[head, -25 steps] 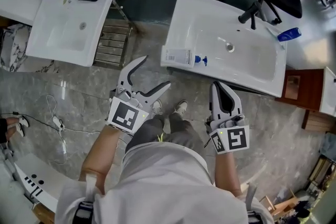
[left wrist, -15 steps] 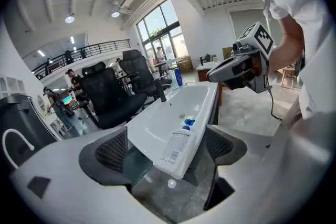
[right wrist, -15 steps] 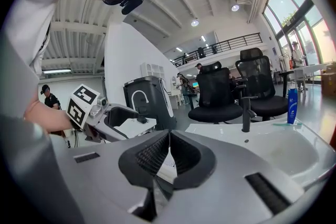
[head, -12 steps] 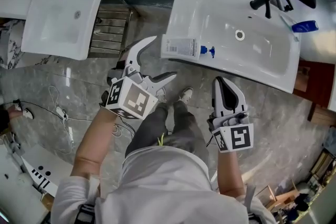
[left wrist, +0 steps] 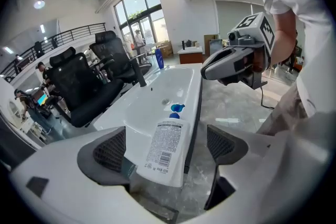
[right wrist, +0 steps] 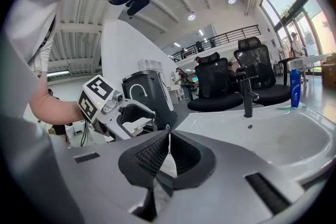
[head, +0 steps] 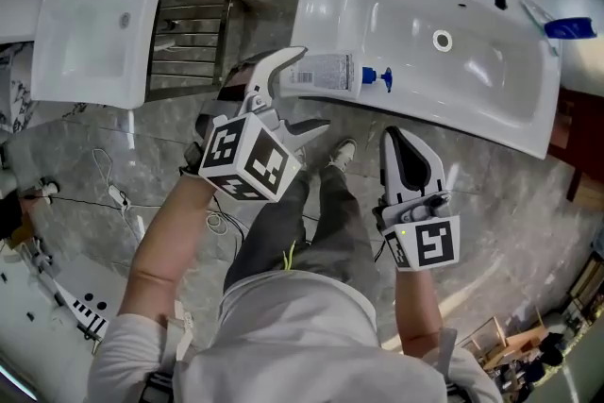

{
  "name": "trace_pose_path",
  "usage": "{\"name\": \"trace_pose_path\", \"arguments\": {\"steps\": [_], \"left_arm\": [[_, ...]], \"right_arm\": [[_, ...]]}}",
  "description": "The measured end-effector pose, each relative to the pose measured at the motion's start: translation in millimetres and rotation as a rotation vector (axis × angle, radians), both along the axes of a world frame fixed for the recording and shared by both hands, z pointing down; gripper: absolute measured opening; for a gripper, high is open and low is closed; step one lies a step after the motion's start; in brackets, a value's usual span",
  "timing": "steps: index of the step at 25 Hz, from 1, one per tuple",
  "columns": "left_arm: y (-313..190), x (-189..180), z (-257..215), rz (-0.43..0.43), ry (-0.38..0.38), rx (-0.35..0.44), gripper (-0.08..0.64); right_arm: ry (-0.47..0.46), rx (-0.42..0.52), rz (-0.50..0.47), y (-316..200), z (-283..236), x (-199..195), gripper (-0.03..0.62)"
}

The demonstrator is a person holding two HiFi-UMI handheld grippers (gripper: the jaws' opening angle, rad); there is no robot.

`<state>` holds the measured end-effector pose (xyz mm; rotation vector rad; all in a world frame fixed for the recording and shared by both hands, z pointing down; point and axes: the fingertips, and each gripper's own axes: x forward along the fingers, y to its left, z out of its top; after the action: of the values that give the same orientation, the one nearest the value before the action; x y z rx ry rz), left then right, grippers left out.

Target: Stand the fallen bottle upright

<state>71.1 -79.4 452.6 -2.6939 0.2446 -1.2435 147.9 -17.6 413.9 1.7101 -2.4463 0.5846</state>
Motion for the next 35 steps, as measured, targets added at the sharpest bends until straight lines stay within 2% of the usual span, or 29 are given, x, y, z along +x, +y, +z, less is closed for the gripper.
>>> {"name": "trace_pose_path", "arguments": {"steps": [5, 11, 17, 26, 31, 35], "left_arm": [[-6, 15, 23, 0.06, -0.062, -0.033, 0.482], [-12, 32, 42, 0.088, -0.097, -0.071, 0.482], [-17, 34, 69, 0.12, -0.191, -0.099, 0.482], [-13, 42, 99, 0.219, -0.356, -0.162, 0.482], [-16, 47, 105, 0.23, -0.393, -0.193, 0.482], [-14, 42, 115, 0.257, -0.469, -0.243, 0.482]], "right_arm": [[-0.014, -0.02, -0.002, -1, 21, 0, 0.038], [-0.043, -0.06, -0.007, 4, 51, -1, 0.038], [-0.066, -0.067, 0.009, 2, 76, 5, 0.038], [-0.078, -0.063, 0.028, 1, 99, 10, 0.038], [-0.072, -0.073, 0.017, 6, 105, 6, 0.038], [-0.074, -0.078, 0.012, 7, 107, 4, 0.038]]}}
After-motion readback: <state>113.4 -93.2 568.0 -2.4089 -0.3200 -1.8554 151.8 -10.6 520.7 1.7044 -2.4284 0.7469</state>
